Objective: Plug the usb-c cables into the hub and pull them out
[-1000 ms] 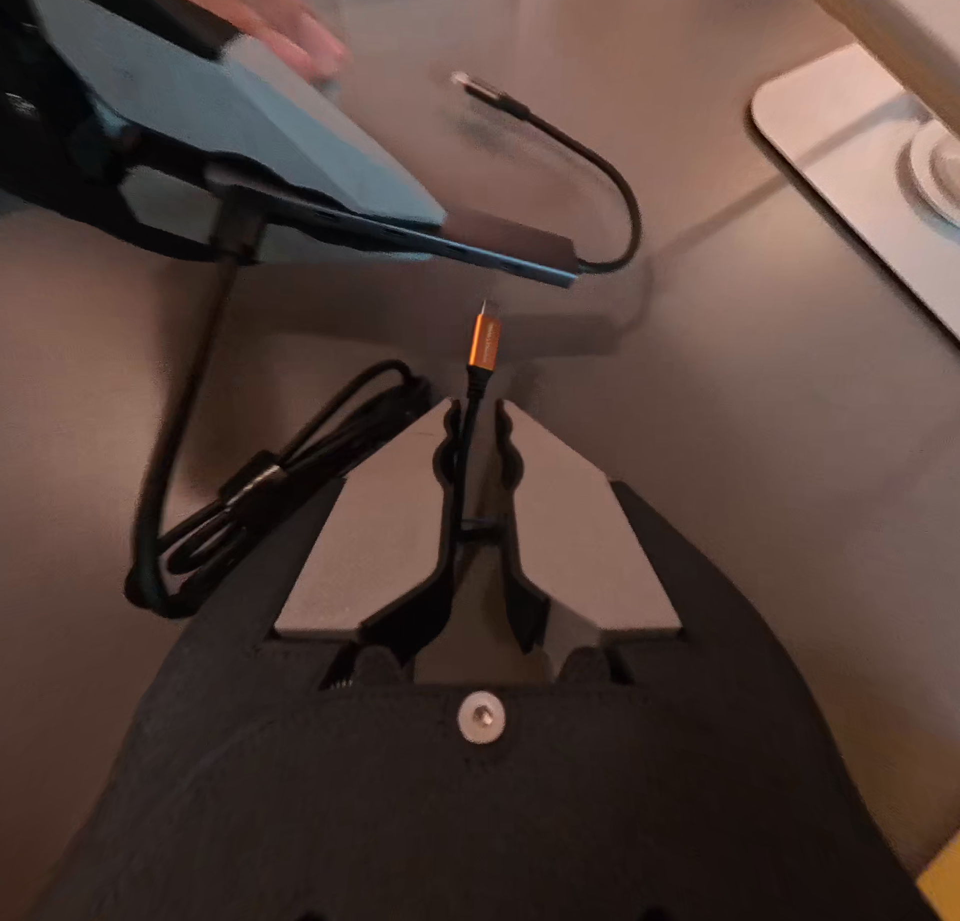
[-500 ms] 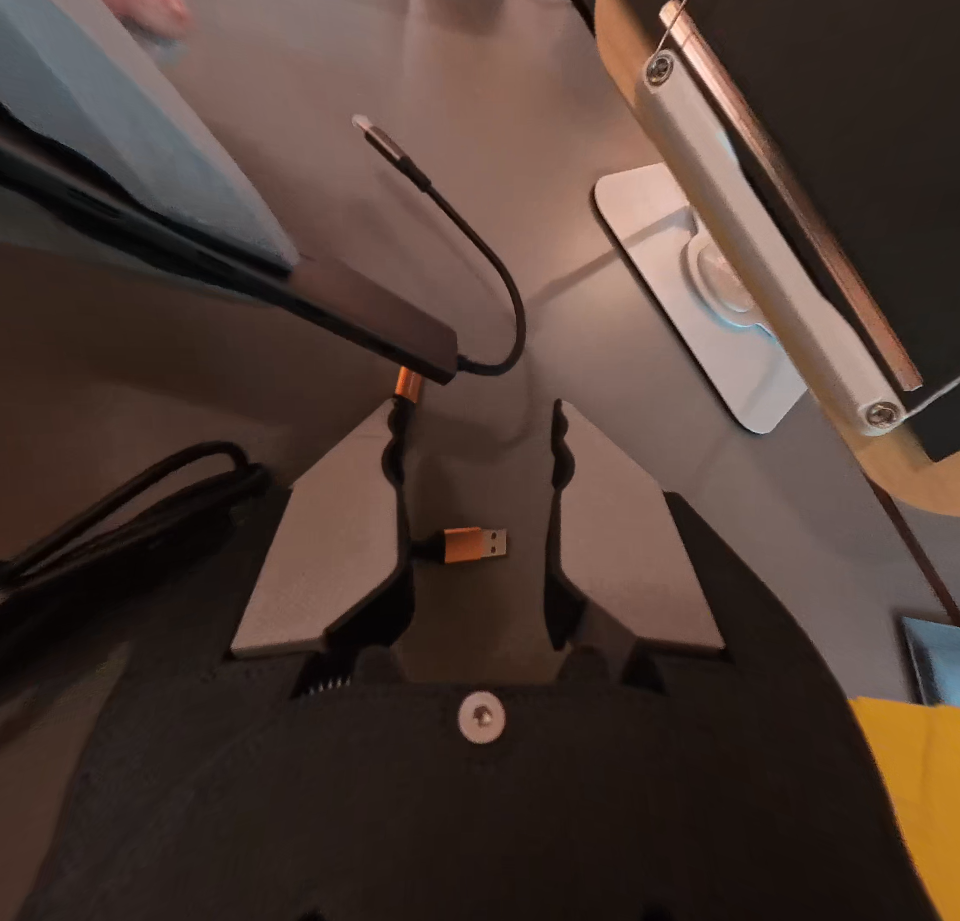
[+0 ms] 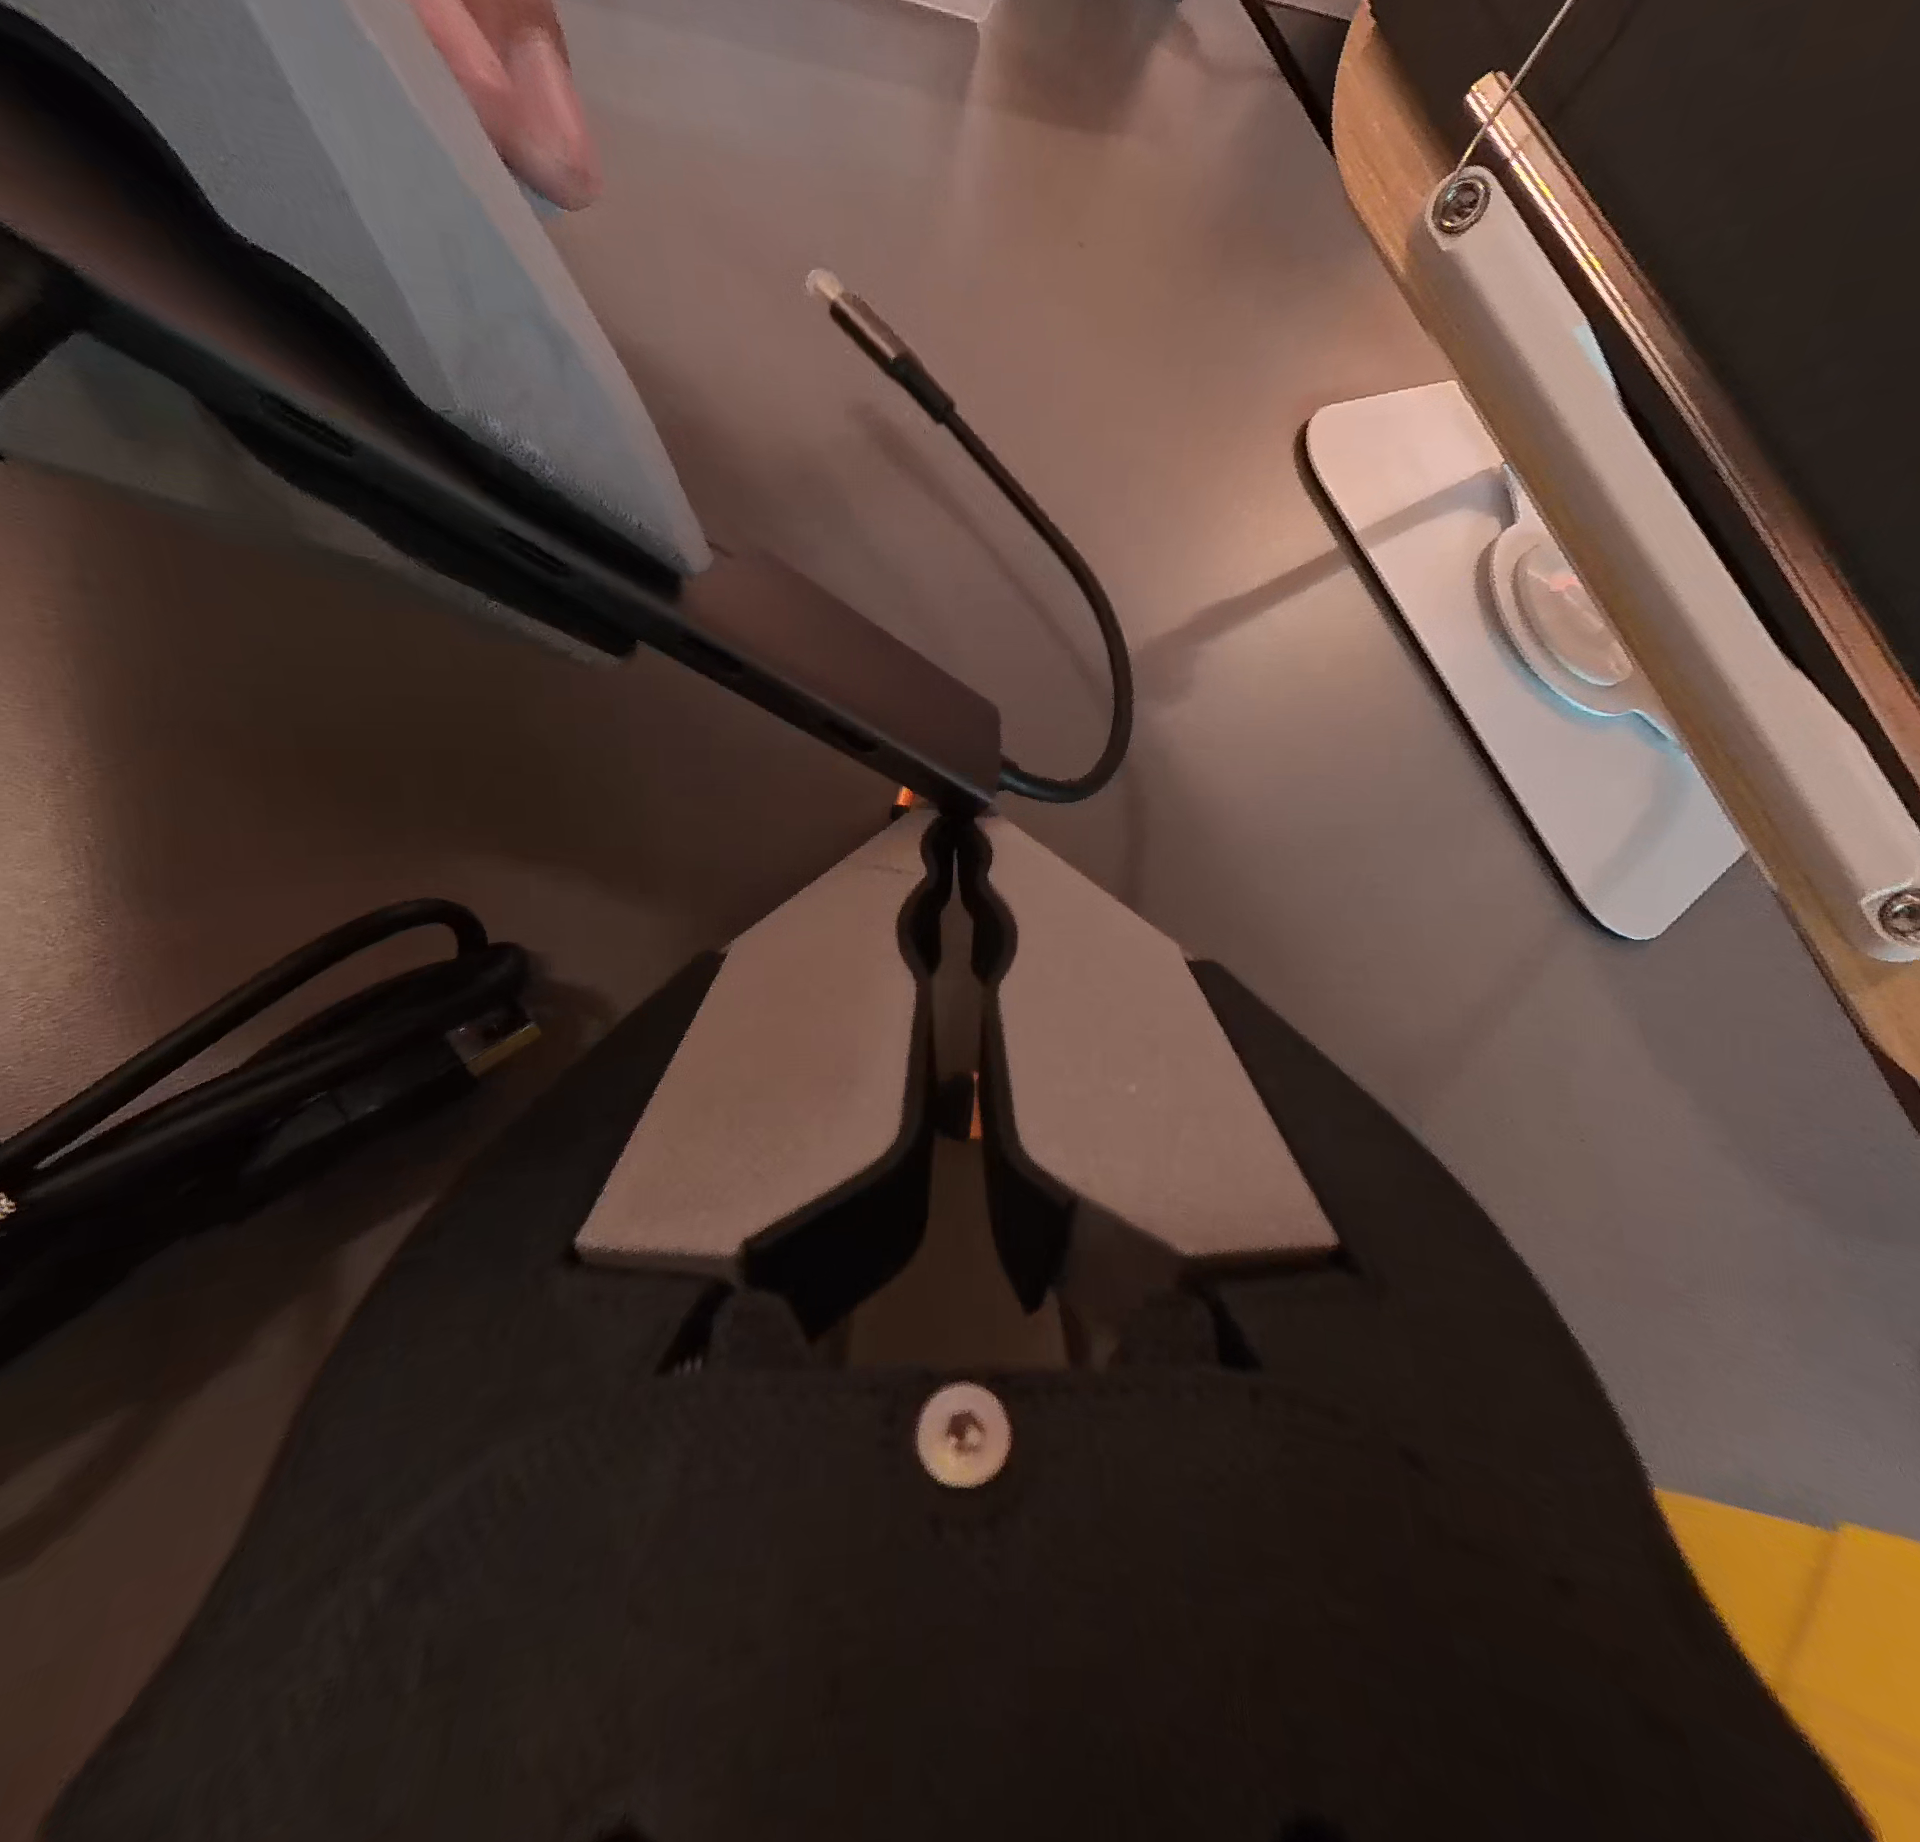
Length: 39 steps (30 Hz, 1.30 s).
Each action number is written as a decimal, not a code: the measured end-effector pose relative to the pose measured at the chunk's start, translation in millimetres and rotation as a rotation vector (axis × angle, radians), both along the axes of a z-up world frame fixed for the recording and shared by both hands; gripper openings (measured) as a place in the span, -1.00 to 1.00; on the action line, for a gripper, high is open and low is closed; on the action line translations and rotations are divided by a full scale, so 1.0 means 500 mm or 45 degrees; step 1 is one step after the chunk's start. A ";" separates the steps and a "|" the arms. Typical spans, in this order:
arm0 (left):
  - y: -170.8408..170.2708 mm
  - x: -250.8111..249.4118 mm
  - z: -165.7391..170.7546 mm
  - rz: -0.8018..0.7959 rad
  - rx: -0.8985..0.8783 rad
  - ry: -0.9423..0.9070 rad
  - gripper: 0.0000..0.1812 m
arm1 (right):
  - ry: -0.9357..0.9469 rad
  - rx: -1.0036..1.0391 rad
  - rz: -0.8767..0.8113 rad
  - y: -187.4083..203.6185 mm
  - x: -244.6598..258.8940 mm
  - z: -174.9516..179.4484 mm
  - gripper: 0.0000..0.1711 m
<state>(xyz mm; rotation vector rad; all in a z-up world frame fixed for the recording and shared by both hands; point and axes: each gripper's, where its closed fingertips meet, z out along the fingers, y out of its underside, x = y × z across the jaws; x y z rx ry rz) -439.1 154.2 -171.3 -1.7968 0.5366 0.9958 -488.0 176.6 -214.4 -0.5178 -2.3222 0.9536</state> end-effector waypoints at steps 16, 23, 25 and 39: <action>-0.001 -0.011 -0.044 0.028 -0.126 0.056 -0.90 | -0.096 0.010 0.034 -0.011 0.010 -0.025 -1.00; -0.007 -0.034 -0.040 0.106 -0.109 -0.057 -0.91 | 0.027 -0.021 0.038 0.002 0.004 0.009 -1.00; -0.007 -0.032 -0.036 0.091 -0.083 -0.103 -0.91 | 0.112 -0.009 0.101 -0.013 0.015 0.023 -0.49; 0.001 0.010 -0.039 -0.057 -0.071 -0.202 -0.91 | 0.224 0.145 0.279 -0.059 0.053 0.002 -0.83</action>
